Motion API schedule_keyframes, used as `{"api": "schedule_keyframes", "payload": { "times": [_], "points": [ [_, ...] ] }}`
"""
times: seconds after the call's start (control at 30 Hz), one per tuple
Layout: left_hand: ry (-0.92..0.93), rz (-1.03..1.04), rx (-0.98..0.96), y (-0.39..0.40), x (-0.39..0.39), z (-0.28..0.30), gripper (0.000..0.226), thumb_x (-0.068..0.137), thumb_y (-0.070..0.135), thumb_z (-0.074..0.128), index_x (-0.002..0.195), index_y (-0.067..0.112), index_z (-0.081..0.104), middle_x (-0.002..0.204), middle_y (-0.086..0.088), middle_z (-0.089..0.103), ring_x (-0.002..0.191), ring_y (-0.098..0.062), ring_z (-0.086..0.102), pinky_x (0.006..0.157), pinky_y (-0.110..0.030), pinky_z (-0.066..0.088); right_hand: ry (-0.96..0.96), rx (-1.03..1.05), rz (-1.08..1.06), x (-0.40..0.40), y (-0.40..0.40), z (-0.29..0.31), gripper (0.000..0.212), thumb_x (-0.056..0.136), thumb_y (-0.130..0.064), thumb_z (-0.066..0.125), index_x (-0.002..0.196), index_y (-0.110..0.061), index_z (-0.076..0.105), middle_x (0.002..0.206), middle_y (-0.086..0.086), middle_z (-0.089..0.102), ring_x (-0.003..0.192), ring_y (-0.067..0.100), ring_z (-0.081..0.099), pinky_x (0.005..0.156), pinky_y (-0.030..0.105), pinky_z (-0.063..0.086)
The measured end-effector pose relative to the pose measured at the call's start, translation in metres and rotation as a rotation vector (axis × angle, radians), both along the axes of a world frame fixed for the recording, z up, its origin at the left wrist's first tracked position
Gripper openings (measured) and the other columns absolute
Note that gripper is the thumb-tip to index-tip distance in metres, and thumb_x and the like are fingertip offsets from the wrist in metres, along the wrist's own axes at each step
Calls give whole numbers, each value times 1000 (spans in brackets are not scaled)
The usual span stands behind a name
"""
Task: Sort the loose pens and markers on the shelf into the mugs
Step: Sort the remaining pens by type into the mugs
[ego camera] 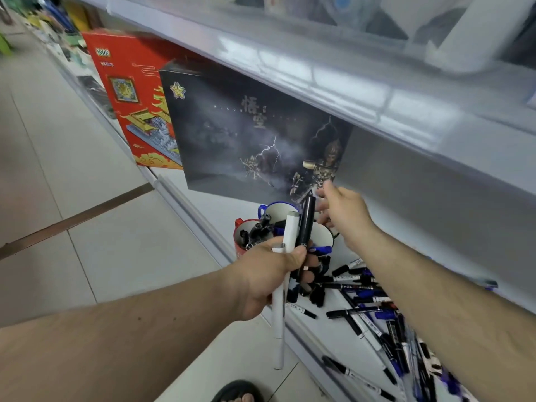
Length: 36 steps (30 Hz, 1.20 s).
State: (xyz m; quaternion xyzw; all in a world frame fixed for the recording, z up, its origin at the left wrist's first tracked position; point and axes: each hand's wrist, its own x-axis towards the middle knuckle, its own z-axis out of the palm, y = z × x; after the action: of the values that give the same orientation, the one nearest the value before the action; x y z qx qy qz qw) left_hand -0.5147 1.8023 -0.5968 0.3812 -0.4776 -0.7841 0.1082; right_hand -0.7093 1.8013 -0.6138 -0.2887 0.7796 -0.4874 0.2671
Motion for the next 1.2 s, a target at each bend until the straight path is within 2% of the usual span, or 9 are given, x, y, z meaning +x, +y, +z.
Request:
{"api": "schedule_keyframes", "payload": {
  "times": [0.07,0.13,0.27,0.43,0.6,0.7,0.87,1.03,1.2],
  "points": [
    [-22,-33,-58,0,2,-1,18,96,22,61,111,13,66,101,-8,74,86,-22,64,72,-31,46,-193,-91,86,18,22,28,39,102,-44,43,91,-16,70,62,-4,63,51,15,54,47,26,38],
    [-50,-50,-124,0,4,-1,20,96,22,62,112,10,65,103,-11,74,84,-22,64,73,-32,45,-178,-90,168,34,41,42,38,99,-44,49,91,-14,71,60,-5,59,48,14,51,43,23,36],
    [-47,-54,-186,1,7,6,12,97,17,60,106,14,67,95,-6,75,70,-15,63,55,-19,47,-63,-96,173,57,63,46,20,94,-25,65,83,-8,69,60,-3,58,53,15,54,46,21,42],
    [-78,32,-152,-7,14,11,14,98,23,58,110,21,65,97,-9,70,68,-16,67,62,-31,47,-167,-340,-180,58,70,45,11,95,-10,61,92,-20,64,77,-5,70,69,9,67,68,22,58],
    [-66,162,-123,-24,25,10,18,99,27,57,114,21,62,108,-5,74,78,-22,68,81,-42,53,11,-427,-406,40,66,25,25,94,-11,61,94,-35,55,86,-5,71,83,19,72,83,35,58],
    [-53,142,-118,-25,26,6,17,100,23,56,115,19,61,105,-5,74,76,-21,67,76,-40,50,157,-385,-390,34,43,12,20,92,-13,62,92,-31,53,90,-10,65,83,17,70,82,34,57],
    [-118,62,-201,-28,26,-1,14,101,22,53,113,21,61,98,-1,72,79,-18,66,70,-31,44,354,-246,-303,22,-16,-30,11,90,-15,66,98,-19,60,103,5,65,87,21,64,79,30,51],
    [-116,27,-222,-29,28,-11,13,101,16,53,108,15,62,89,-4,68,68,-15,62,57,-19,48,484,10,-233,20,-51,-76,18,91,-27,64,104,-18,73,96,9,71,88,30,64,70,29,47],
    [-148,6,-262,-28,30,-18,11,100,17,53,96,21,62,81,-2,61,65,-15,59,72,-32,43,625,390,1,26,-51,-95,24,97,-39,54,102,-25,73,96,10,71,88,35,63,72,36,55]
  ]
}}
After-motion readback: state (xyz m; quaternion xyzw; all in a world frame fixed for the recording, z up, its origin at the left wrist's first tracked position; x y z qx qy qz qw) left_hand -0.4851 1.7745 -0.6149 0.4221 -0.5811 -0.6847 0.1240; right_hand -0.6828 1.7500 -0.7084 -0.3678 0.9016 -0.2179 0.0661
